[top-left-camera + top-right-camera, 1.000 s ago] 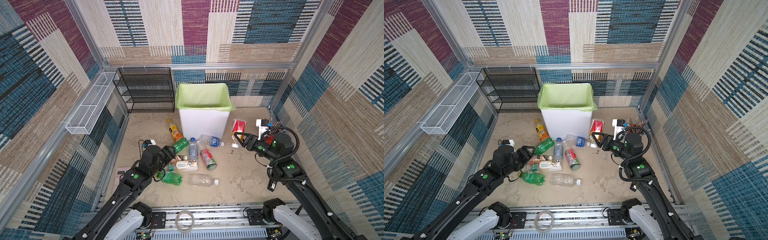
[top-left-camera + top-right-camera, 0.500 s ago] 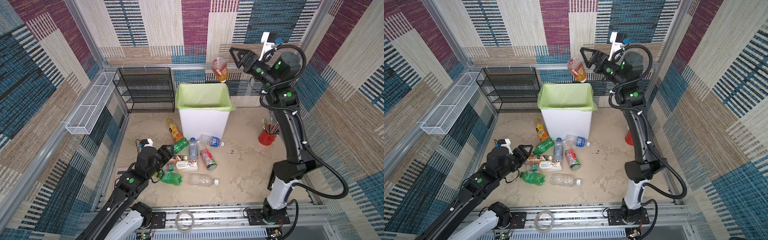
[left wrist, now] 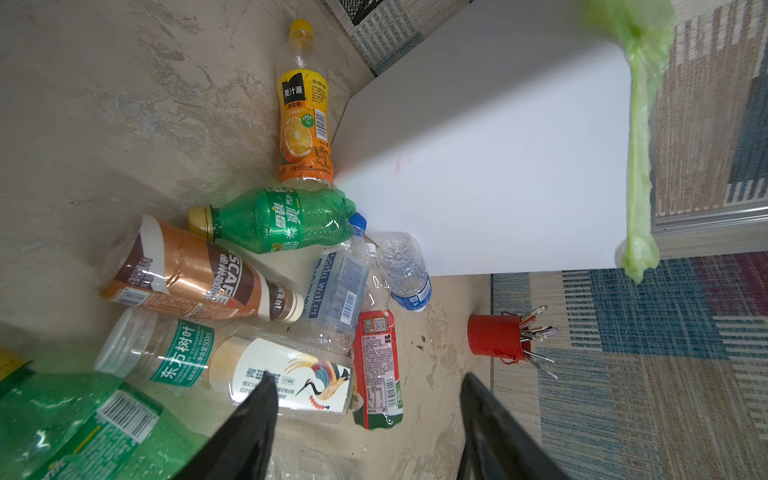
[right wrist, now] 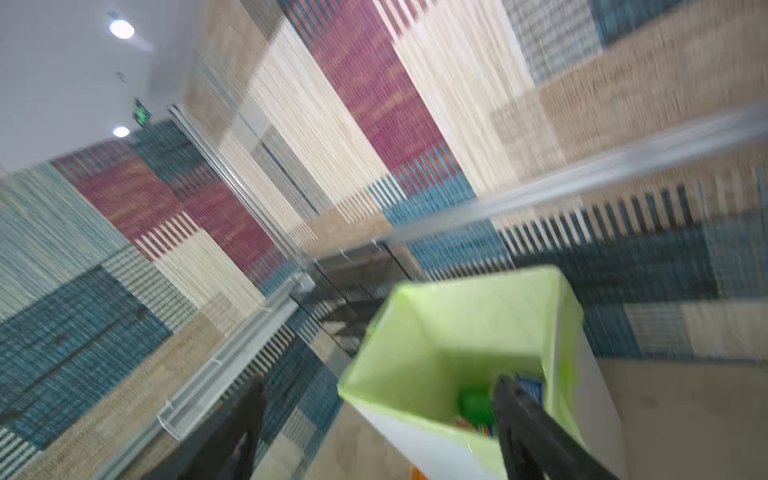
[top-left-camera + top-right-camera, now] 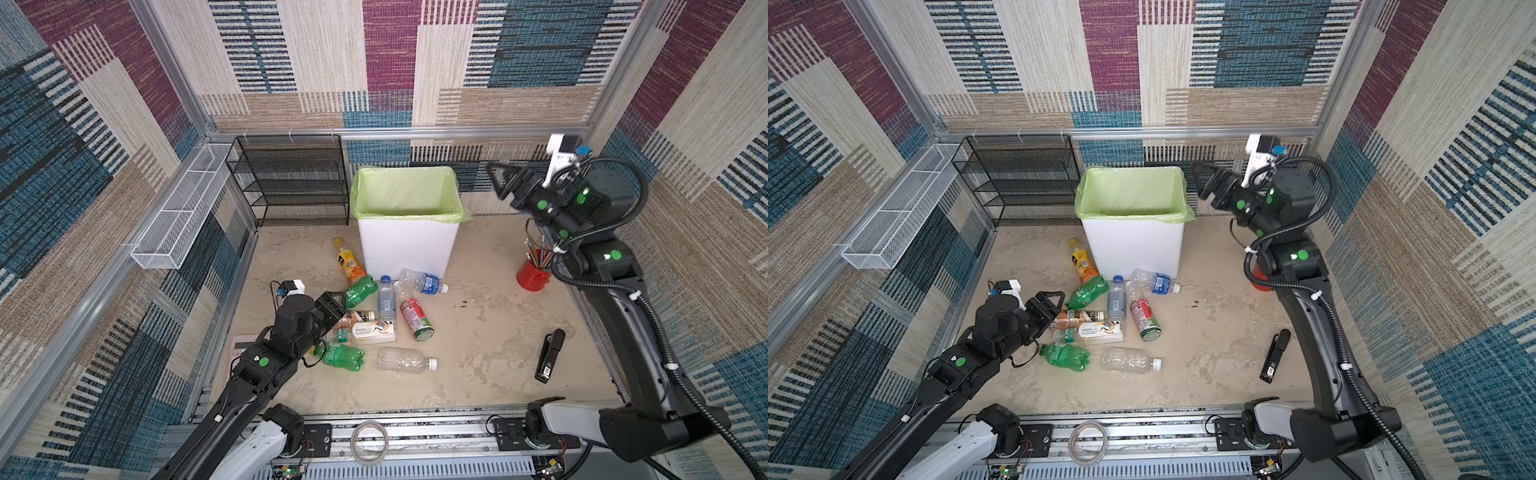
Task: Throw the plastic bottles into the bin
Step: 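Lower the right gripper back toward the Qoo juice bottle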
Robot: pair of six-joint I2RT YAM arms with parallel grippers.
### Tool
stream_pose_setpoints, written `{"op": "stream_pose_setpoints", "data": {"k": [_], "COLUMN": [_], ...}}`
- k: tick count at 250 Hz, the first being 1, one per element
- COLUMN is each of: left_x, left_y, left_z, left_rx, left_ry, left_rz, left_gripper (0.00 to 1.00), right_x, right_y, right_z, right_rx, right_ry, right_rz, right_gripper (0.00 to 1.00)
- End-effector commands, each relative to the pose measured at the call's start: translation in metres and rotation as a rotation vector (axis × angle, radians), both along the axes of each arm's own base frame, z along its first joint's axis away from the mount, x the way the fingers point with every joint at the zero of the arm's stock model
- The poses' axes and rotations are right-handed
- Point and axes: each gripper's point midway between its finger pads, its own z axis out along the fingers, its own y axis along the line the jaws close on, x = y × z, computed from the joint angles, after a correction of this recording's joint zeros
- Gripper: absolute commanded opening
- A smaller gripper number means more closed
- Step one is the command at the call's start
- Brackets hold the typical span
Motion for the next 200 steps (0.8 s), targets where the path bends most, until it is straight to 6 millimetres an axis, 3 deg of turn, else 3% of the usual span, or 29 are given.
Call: {"op": "stream_pose_setpoints", "data": {"k": [1,63,94,139,200], "left_x": [-0.004,-0.017,-0.024,-0.038,-0.060], "left_y": [0.002,0.012,0.017,0.027,0.037], "left_z": [-0.007,-0.019,-0.029,-0.049,-0.074], "left_rx": [0.010,0.022,0.044,0.101,0.124], "left_ry": [0.021,0.073,0.125,0.231,0.385], "left_rz": [-0.002,0.028,0.038,0.054,0.093], "left_gripper": [0.70,0.69,0.68,0.64,0.62], "right_x": [-0.015,-0.070,-0.097,-0.115,-0.118], "right_y": [-0.002,-0.006,0.000,0.000,-0.001], "right_z": [-0.086,-0.287,-0.355,-0.397,-0.408], "right_rx": [-0.015,-0.093,-0.121,-0.132,-0.140], "right_ry": [0.181,0.603,0.773,0.862,0.889], "right_rz": [0.003,0.043,0.115,0.141,0.142], "right_gripper": [0.82,0.78,0.77,0.77,0.77]}}
